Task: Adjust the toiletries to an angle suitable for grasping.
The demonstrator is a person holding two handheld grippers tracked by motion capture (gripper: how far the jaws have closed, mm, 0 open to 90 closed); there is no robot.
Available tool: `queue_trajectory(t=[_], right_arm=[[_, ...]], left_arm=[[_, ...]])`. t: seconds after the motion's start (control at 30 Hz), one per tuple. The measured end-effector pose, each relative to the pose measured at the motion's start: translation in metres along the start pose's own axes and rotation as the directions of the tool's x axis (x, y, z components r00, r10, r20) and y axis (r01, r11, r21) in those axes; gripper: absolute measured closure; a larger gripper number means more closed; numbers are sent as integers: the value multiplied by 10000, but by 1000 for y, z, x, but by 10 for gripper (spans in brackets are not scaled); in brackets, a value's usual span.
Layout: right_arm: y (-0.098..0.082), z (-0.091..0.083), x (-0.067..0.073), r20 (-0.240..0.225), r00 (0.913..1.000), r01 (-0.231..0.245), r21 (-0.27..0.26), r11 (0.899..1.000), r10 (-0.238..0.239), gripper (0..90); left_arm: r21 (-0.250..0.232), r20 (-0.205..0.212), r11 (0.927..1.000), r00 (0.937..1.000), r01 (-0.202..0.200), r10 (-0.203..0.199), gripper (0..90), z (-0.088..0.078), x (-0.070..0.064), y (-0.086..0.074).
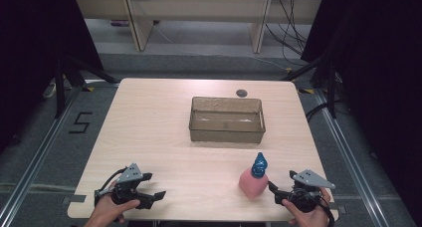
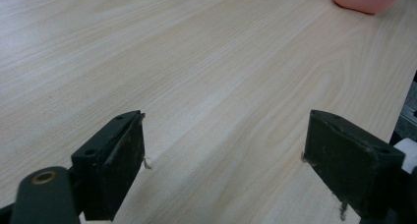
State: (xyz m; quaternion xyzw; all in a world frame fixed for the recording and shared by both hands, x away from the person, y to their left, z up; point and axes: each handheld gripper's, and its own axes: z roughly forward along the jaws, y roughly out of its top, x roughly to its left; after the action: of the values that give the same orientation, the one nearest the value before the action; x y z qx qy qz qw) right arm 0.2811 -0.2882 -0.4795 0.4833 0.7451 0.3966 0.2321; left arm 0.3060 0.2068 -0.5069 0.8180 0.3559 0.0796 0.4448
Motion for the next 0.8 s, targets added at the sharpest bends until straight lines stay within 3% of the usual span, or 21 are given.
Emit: queue_trajectory(t=[0.3, 0.4, 0.5, 0.53, 0.63, 0.7, 0.8], right_arm=[[1, -1, 0, -39, 10000, -86, -80, 9999, 86, 154], [3, -5, 6, -255, 9975, -656, -107, 9978, 653, 153], [5, -8, 6, -329, 9989, -336, -340, 9989, 325, 153], [6, -12, 11, -334, 9980, -556, -374, 9978, 544, 153], [7, -15, 15, -486, 9976, -526, -580, 9969, 498, 153], [8, -17, 15, -623, 9980, -118, -739, 9972, 72, 154], [9, -20, 20, -798, 9968, -117, -875, 9961, 47, 155]], left_arm=[[-111, 74, 9999, 10000, -22, 22, 149, 0, 0, 0], [-7, 103, 10000, 9999, -35, 35, 149, -1, 1, 0], [-10, 102, 10000, 9999, -29, 29, 149, -1, 1, 0], [12, 122, 10000, 9999, -38, 38, 149, -1, 1, 0], [15, 120, 10000, 9999, -39, 39, 149, -1, 1, 0], [-30, 104, 10000, 9999, -32, 33, 149, -1, 1, 0], [-25, 100, 10000, 9999, -22, 22, 149, 0, 1, 0]])
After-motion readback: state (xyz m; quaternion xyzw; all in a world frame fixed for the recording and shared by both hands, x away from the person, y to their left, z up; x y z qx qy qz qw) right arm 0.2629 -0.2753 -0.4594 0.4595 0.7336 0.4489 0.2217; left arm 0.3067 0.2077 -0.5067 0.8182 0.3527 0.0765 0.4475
